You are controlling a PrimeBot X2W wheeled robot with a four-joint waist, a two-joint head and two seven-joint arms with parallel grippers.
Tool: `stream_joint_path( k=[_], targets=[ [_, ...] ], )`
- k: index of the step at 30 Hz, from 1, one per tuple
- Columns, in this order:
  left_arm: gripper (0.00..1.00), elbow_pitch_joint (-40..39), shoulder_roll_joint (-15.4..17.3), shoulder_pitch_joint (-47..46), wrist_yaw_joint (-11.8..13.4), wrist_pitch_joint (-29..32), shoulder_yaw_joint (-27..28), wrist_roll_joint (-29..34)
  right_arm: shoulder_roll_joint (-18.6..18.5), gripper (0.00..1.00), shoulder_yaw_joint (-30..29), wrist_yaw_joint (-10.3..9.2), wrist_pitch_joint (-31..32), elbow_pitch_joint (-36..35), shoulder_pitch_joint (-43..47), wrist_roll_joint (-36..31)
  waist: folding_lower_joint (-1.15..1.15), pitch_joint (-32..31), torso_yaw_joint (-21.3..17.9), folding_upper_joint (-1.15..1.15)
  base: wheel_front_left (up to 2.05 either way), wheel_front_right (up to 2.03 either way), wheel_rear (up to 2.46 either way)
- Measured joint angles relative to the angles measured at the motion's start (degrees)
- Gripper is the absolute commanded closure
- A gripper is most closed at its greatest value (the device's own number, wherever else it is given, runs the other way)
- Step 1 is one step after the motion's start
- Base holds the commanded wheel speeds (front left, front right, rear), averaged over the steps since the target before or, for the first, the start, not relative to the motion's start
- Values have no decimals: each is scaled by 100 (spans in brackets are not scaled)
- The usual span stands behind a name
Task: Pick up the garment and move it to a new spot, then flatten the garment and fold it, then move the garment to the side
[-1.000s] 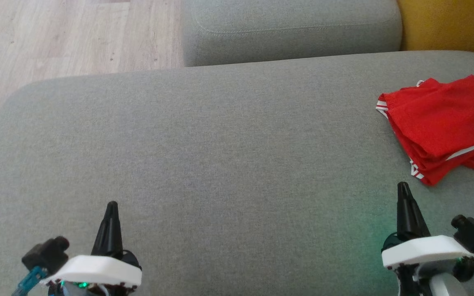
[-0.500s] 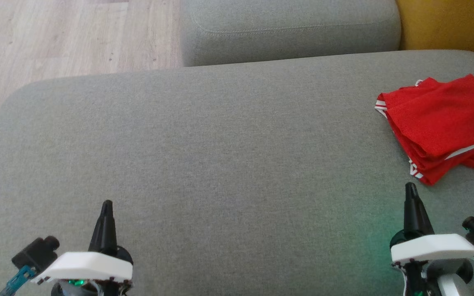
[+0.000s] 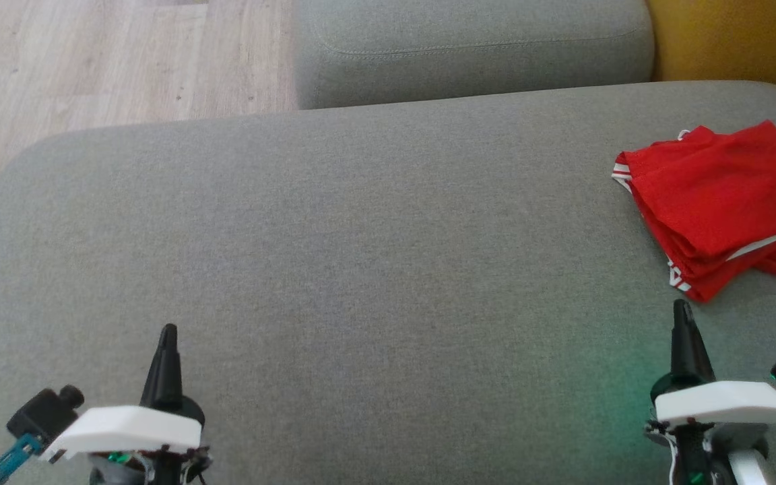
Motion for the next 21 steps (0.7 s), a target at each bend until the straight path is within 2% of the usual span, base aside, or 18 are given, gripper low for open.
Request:
stream_joint_path(
  k=[21],
  targets=[
    [100,130,14,-144,-99,307,158,-1132,0,100,-162,0,307,-63,-107,1198,0,3,-29,0,0,0,0]
  ],
)
